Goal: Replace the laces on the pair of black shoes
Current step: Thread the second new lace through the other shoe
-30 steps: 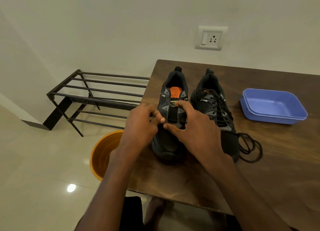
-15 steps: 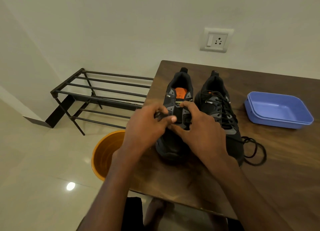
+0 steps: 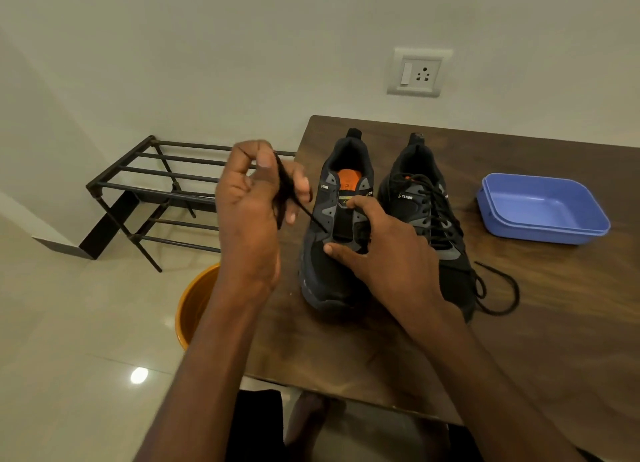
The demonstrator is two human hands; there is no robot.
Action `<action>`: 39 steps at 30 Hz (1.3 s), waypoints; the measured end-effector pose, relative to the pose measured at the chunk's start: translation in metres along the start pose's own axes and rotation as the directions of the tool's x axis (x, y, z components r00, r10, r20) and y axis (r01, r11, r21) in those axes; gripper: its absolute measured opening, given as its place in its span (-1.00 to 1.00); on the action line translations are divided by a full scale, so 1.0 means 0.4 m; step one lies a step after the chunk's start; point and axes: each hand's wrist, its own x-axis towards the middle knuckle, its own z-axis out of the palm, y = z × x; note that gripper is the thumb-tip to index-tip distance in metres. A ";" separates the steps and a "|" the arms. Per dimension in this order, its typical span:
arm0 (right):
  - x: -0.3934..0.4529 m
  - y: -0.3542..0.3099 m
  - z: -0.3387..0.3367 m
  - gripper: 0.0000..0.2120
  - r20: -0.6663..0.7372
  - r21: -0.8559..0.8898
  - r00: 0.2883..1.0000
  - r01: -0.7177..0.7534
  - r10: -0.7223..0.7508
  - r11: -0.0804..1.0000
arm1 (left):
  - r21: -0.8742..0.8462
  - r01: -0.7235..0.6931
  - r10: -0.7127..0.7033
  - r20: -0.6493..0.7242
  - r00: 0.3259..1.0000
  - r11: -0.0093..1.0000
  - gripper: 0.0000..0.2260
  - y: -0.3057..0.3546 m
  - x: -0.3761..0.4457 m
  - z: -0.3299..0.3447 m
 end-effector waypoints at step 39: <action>-0.043 -0.039 -0.153 -0.75 0.247 0.618 0.969 -0.182 0.031 0.765 | 0.453 0.239 -0.361 0.203 0.910 0.859 -0.77 0.061 -0.033 -0.006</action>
